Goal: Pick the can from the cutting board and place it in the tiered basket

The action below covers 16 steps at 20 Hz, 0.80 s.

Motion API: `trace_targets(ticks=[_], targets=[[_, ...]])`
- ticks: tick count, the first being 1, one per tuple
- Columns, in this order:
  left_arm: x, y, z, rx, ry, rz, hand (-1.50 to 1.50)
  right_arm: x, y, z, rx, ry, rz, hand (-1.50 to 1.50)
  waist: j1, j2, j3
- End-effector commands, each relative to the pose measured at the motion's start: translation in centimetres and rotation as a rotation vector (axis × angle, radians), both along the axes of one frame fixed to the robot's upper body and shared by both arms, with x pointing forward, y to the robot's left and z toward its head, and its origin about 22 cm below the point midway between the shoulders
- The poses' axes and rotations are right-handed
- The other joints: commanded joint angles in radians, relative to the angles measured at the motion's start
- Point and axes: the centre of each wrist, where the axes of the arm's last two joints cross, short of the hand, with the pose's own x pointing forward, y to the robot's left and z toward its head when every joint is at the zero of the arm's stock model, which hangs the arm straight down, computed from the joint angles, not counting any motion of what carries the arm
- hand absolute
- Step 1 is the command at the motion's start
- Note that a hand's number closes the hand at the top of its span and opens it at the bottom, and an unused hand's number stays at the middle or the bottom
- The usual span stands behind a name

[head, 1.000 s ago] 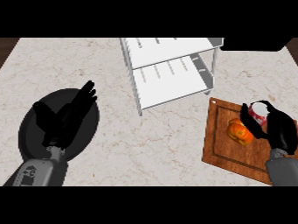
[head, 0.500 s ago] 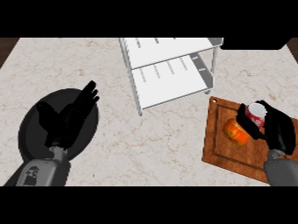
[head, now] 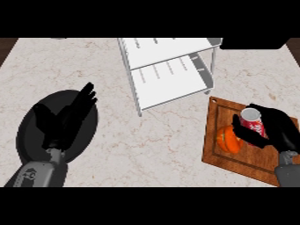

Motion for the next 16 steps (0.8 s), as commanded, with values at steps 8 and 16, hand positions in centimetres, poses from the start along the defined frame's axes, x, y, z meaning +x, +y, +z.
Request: trace_targets(ticks=[8, 16], targets=[[0.1, 0.3, 1.2, -0.003, -0.011, 0.005, 0.0, -5.4, -0.1, 15.8, 0.199, -0.278, 0.082, 1.5, -0.013, 0.0, 0.007], [1.5, 0.1, -1.1, -0.005, 0.003, 0.0, 0.0, -5.0, 3.2, 24.4, 0.209, -0.408, 0.087, 1.5, 0.011, 0.01, 0.007]])
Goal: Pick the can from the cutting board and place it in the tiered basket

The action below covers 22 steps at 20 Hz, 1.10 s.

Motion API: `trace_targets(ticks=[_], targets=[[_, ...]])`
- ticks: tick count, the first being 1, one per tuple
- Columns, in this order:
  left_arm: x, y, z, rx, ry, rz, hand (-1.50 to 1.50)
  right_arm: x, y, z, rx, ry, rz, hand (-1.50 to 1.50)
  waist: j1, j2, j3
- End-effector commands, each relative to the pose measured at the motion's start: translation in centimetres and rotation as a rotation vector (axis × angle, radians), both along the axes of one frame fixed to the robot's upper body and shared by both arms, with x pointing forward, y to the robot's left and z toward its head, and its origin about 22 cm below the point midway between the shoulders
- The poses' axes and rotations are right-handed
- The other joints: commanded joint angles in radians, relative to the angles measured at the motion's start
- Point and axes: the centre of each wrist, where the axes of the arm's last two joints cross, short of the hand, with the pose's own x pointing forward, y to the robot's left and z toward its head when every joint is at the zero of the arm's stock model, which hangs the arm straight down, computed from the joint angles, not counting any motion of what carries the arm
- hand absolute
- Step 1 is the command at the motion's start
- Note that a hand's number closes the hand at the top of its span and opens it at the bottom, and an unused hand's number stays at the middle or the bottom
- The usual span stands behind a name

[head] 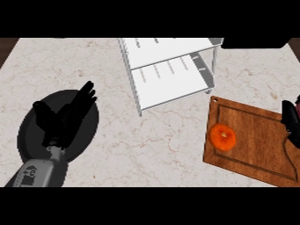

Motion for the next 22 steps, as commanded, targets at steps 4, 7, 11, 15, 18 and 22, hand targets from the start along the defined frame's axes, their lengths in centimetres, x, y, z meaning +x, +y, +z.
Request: trace_targets(ticks=[4, 7, 11, 15, 18, 22], targets=[[-0.6, -0.3, 0.1, 0.019, 0.019, -0.012, 0.0, 1.1, 1.3, 8.5, -0.058, -0.072, -0.011, 1.5, 0.017, 0.002, 0.0], [-0.3, -1.5, 0.0, 0.018, -0.004, -0.011, 0.0, 3.2, 4.2, 8.4, -0.067, -0.041, 0.004, 1.5, 0.016, 0.003, 0.0], [1.5, -1.1, 0.4, 0.019, -0.001, -0.026, 0.0, 7.1, 7.4, 10.7, -0.076, -0.025, 0.016, 1.5, 0.02, 0.006, 0.0], [1.4, -2.4, 0.2, -0.002, 0.015, -0.037, 0.0, 10.3, 10.0, 11.6, -0.018, 0.01, -0.017, 1.5, 0.025, 0.008, 0.0], [0.4, -2.4, 0.2, 0.006, -0.009, -0.01, 0.0, 13.2, 9.9, 10.7, 0.014, 0.001, -0.032, 1.5, 0.027, 0.008, 0.001], [0.8, -1.1, 1.1, 0.002, -0.019, -0.047, 0.0, 17.2, 12.6, 8.8, 0.019, 0.031, -0.045, 1.5, 0.044, 0.015, 0.0]])
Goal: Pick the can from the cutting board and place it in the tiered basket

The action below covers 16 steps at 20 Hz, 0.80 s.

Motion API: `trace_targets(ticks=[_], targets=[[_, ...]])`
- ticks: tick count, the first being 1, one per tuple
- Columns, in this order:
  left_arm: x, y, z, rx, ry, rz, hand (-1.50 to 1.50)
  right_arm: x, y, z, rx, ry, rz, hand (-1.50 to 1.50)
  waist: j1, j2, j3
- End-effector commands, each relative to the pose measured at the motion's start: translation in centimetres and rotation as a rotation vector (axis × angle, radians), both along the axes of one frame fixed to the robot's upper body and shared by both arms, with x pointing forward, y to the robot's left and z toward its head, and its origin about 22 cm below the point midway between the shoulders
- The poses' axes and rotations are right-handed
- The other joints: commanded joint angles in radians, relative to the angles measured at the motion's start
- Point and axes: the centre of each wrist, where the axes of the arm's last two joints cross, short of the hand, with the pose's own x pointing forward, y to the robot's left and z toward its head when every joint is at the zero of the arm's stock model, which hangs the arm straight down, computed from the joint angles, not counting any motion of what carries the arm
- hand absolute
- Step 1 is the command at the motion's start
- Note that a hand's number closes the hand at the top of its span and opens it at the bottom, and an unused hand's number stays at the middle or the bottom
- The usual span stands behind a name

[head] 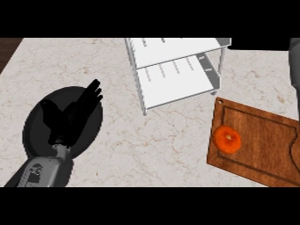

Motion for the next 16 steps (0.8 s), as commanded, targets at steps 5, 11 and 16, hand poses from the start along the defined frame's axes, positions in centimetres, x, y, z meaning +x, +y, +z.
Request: trace_targets(ticks=[5, 11, 16], targets=[[0.9, 0.2, -0.1, -0.012, 0.01, -0.007, 0.0, 5.0, 5.8, -3.5, 0.063, 0.005, 0.043, 1.5, 0.004, 0.004, 0.0], [-0.6, 0.4, -0.8, 0.011, -0.007, 0.007, 0.0, 7.7, 7.7, -6.6, 0.106, 0.043, 0.06, 1.5, 0.007, 0.002, 0.0], [1.0, -0.3, 0.9, 0.023, -0.016, -0.011, 0.0, 8.3, 8.6, -10.1, 0.406, 0.056, 0.084, 1.5, 0.013, 0.011, 0.001]])
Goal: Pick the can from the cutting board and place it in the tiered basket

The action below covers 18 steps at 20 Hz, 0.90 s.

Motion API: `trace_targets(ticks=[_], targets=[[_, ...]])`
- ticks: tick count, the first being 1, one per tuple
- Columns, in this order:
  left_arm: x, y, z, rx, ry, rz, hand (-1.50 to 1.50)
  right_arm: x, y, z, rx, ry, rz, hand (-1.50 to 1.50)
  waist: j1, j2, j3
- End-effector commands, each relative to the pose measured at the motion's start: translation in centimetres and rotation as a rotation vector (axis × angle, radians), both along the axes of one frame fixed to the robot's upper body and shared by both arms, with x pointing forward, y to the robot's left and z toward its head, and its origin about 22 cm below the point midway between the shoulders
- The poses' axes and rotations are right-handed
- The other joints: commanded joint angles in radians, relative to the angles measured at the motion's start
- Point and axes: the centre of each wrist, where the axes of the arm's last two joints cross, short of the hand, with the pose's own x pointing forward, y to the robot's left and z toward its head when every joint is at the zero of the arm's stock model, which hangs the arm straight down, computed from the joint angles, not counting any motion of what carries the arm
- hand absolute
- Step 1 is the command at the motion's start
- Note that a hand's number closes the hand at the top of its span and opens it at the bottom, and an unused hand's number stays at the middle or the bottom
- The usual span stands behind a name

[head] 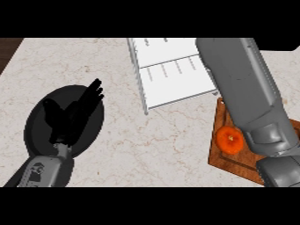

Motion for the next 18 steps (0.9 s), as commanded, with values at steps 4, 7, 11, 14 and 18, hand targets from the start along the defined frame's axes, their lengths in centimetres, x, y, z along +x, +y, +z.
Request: trace_targets(ticks=[4, 7, 11, 14, 18], targets=[[0.3, 0.8, 0.8, -0.01, 0.009, -0.006, 0.0, 1.2, 1.9, -2.7, 0.209, -0.002, 0.14, -1.5, 0.009, 0.002, 0.0], [0.2, -0.8, 0.2, -0.007, -0.008, -0.023, 0.0, 1.5, 2.9, -4.3, 0.232, -0.034, 0.18, -1.5, 0.02, 0.006, 0.0], [-1.0, -1.5, 0.3, -0.021, -0.01, -0.03, 0.0, 1.6, 3.7, -4.5, 0.26, -0.138, 0.165, -1.5, 0.029, 0.002, 0.0], [0.7, 0.4, -0.4, -0.003, -0.005, -0.02, 0.0, 1.4, 5.2, -1.2, 0.271, -0.219, 0.116, -1.5, 0.008, 0.002, -0.001], [0.3, 0.1, 0.4, -0.016, -0.001, -0.001, 0.0, 1.9, 4.2, -2.2, 0.361, -0.255, -0.036, -1.5, 0.002, 0.0, -0.001]])
